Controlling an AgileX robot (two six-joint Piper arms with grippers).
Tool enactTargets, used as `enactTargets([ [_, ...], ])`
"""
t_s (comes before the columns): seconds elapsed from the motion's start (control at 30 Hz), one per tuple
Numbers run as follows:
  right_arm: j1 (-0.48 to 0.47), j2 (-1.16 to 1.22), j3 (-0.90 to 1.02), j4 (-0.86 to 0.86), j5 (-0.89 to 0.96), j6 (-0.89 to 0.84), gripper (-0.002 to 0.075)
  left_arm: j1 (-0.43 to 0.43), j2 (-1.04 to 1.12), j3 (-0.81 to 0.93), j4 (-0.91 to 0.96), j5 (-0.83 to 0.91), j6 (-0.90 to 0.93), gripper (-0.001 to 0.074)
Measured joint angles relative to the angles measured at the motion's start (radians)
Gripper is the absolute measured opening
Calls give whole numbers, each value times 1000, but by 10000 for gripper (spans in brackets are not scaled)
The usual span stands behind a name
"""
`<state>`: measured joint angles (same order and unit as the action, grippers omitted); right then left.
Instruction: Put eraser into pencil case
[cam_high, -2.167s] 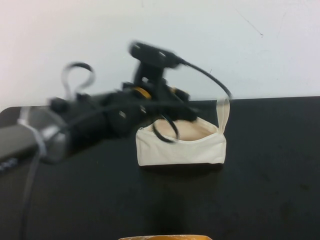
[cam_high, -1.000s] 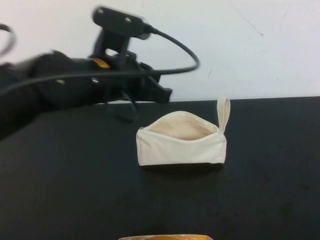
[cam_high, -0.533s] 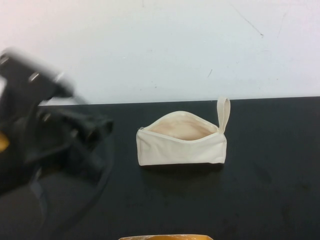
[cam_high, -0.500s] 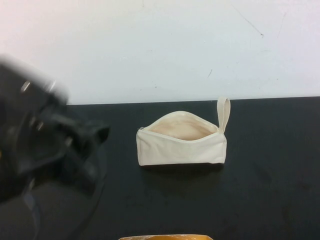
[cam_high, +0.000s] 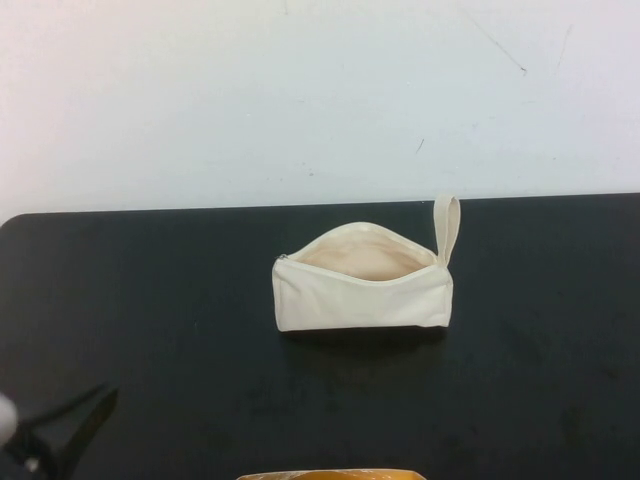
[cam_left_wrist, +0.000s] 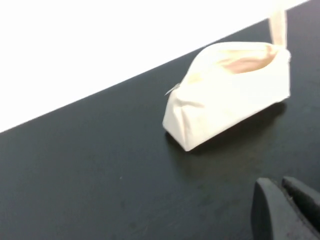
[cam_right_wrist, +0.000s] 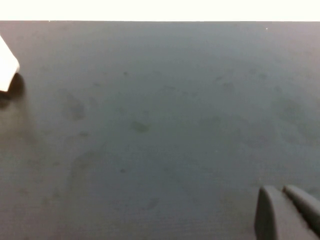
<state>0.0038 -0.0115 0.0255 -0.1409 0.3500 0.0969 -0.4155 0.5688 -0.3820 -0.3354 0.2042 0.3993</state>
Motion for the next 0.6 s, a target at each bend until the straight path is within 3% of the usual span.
enactTargets([
  [0.3,0,0,0,0,0,0,-1,24,-186,285,-37,-252,-37,-1],
  [0.6,0,0,0,0,0,0,-1,201,-389,399,42,-213,-157,-1],
])
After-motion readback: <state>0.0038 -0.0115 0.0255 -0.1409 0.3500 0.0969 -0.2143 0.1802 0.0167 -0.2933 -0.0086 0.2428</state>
